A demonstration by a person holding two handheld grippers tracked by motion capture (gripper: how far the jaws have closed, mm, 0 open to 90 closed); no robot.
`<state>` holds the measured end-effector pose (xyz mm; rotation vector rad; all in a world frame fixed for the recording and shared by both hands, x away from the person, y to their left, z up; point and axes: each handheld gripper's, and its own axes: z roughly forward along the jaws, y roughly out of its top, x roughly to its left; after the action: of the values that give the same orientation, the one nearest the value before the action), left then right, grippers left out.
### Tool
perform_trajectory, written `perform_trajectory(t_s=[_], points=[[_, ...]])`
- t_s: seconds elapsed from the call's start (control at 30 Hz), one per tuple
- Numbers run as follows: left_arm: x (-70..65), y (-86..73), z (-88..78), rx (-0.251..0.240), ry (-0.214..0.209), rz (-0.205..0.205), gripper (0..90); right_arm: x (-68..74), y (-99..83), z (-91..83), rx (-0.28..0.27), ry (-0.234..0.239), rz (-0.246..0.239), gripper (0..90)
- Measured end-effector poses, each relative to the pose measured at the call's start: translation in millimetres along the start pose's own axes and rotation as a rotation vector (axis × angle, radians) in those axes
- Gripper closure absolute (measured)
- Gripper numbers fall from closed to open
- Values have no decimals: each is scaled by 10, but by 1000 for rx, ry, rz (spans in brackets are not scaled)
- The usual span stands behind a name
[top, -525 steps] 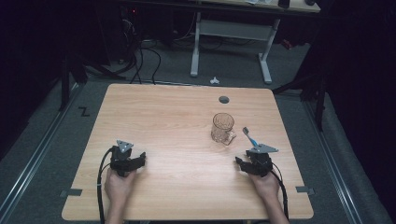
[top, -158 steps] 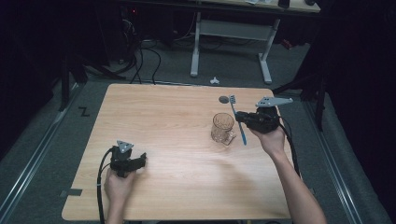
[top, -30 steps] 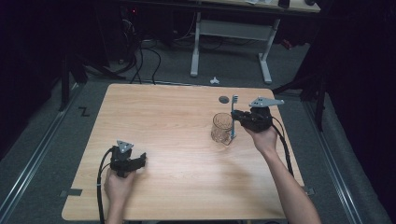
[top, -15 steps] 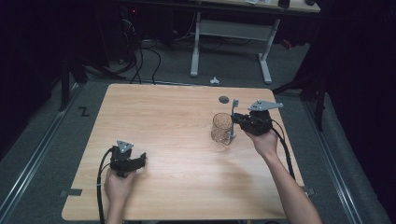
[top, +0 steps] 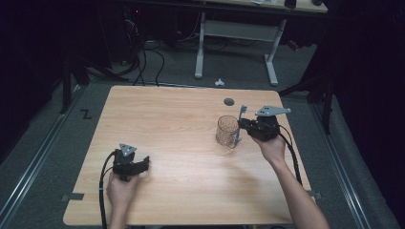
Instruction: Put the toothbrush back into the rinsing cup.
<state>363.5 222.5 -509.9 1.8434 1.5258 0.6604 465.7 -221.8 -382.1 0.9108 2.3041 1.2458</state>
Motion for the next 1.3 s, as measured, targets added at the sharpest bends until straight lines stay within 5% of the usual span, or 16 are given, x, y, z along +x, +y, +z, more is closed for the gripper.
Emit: perform_trajectory(t_s=[1.3], points=[[-1, 0, 0, 0, 1, 1, 271, 14, -159, 80, 44, -11, 2, 795]])
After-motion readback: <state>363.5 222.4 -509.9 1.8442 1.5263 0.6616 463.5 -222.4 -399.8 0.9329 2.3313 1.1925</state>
